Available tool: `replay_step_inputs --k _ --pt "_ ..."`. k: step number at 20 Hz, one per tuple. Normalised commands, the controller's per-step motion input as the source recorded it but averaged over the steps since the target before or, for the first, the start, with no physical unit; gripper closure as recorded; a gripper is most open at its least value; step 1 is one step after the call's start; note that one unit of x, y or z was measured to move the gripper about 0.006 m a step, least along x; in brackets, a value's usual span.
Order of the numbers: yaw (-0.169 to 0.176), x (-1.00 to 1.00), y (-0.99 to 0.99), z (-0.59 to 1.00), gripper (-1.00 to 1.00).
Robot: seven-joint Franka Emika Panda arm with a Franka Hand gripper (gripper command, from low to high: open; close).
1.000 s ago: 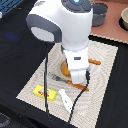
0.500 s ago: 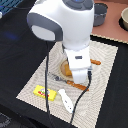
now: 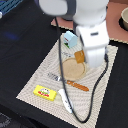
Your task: Interact with the objects in diverse but meaningful ways.
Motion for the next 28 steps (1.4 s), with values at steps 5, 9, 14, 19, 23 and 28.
replay_step_inputs --k 5,9,14,19,23,28 --pt "0.012 0.57 0.85 0.26 1.00" --pt "0.000 0.50 0.63 -0.04 1.00" --pt "-0.001 0.42 0.28 -0.29 1.00" --pt "-0.012 0.24 -0.01 -0.50 1.00" --pt "-0.016 0.17 -0.15 -0.46 1.00" --pt "0.000 0.01 -0.02 -0.35 1.00"
